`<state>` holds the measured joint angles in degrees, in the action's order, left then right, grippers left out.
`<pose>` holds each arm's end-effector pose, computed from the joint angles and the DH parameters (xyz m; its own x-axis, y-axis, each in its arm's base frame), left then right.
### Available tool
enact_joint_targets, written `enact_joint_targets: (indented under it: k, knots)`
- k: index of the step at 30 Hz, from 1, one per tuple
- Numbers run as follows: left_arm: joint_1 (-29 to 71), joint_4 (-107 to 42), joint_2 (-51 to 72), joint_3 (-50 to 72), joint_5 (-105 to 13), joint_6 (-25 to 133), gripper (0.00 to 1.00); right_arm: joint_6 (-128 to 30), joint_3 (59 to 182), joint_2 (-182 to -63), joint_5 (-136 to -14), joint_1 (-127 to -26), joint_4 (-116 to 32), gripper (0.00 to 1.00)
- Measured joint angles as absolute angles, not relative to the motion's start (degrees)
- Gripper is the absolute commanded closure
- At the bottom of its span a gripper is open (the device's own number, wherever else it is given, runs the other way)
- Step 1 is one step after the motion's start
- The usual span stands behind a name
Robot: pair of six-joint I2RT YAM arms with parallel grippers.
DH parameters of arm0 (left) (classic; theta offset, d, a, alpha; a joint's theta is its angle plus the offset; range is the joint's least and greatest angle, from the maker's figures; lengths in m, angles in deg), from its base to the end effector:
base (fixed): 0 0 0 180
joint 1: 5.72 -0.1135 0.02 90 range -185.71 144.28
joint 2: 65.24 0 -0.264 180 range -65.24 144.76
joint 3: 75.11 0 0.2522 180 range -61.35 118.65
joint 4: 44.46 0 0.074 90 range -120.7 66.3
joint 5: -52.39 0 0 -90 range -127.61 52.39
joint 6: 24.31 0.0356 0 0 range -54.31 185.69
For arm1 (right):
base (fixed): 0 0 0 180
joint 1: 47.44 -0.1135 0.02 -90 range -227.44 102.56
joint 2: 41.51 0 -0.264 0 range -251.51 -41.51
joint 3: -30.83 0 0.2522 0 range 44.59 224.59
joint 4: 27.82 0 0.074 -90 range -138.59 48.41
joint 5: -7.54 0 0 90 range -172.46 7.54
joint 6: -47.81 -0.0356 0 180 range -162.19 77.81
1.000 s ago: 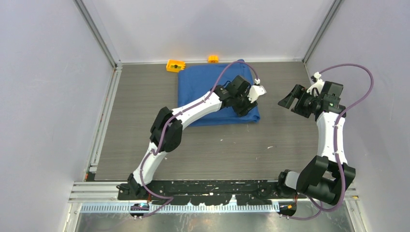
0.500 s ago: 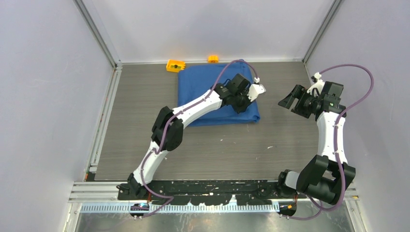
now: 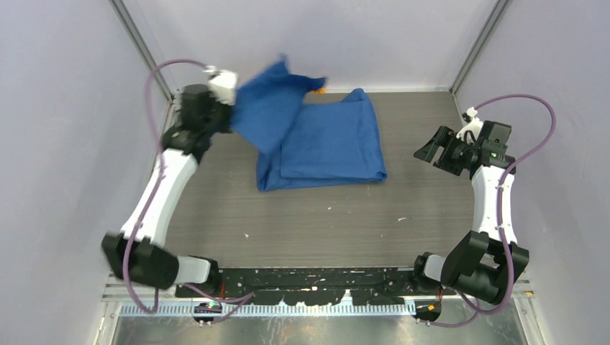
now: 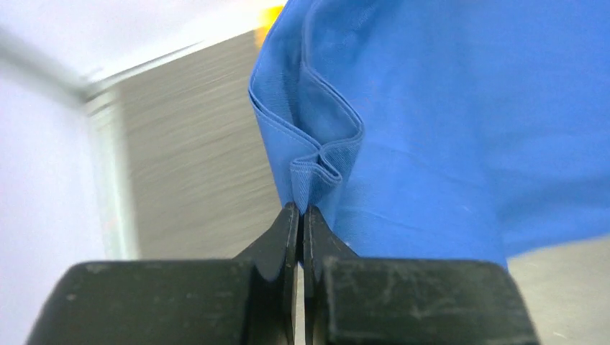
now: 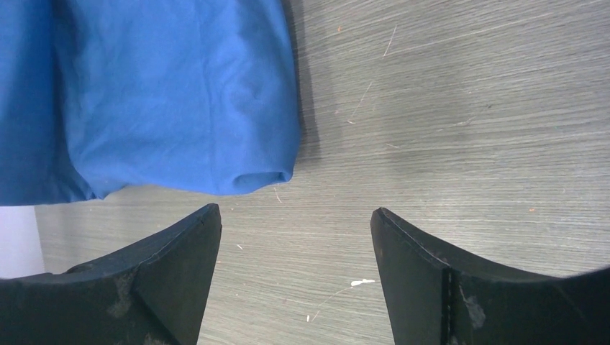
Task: Open and lay out the surgical kit
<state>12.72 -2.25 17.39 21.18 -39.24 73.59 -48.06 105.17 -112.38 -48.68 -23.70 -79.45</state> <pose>0.3103 -0.1045 0.3825 -0.4024 0.2790 -0.8719 0.3990 0.9107 0.1073 0.2408 -0.0843 0.3010 -0.6789 0.3914 -0.6212 0.0649 0.8747 0.4803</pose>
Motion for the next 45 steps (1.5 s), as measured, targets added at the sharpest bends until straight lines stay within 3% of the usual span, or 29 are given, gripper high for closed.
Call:
enact_joint_targets:
  k: [4, 6, 8, 9, 13, 14, 15, 22, 32, 37, 41, 45]
  knots:
    - [-3.7, -6.0, 0.8, 8.7, -34.3, 75.8, 0.96, -47.4, 105.6, -112.4, -48.5, -24.0, -80.1, 0.19]
    - [-11.7, -6.7, -4.9, 1.2, -31.9, 78.4, 0.79, -47.0, 105.8, -112.4, -48.5, -24.5, -80.5, 0.19]
    - [-16.8, -6.8, -6.8, -4.4, -29.0, 81.6, 0.5, -46.6, 105.9, -112.4, -48.6, -25.0, -80.7, 0.19]
    - [-18.9, -7.0, -7.1, -6.7, -28.0, 83.1, 0.41, -46.5, 106.0, -112.4, -48.8, -25.9, -80.7, 0.19]
    - [-26.2, -7.5, -4.6, -15.1, -25.5, 87.0, 0.2, -44.8, 106.7, -112.7, -52.2, -32.1, -81.0, 0.19]
    - [-27.5, -7.1, -4.2, -16.4, -24.9, 87.6, 0.07, -44.1, 107.1, -112.8, -53.6, -34.9, -81.1, 0.18]
    - [-28.3, -6.8, -4.1, -17.1, -24.4, 88.0, 0.01, -43.2, 107.5, -113.0, -55.0, -38.1, -81.1, 0.18]
    - [-29.1, -2.9, -4.1, -11.9, -30.3, 86.6, 0.0, -36.0, 115.4, -119.7, -65.1, -64.0, -79.8, 0.18]
    - [-29.0, 1.7, -8.2, -5.1, -50.9, 78.0, 0.0, -23.1, 130.7, -146.0, -86.7, -93.5, -76.3, 0.22]
    - [-29.0, 3.6, -8.5, -4.9, -53.8, 76.6, 0.0, -19.4, 135.5, -154.5, -91.7, -99.8, -76.8, 0.28]
    - [-29.0, 4.2, -8.5, -4.2, -54.9, 76.5, 0.0, -18.2, 139.0, -157.6, -94.3, -100.5, -76.8, 0.43]
    - [-29.0, 4.3, -8.7, -4.1, -55.5, 76.6, 0.0, -18.0, 140.5, -158.3, -95.5, -100.2, -76.7, 0.51]
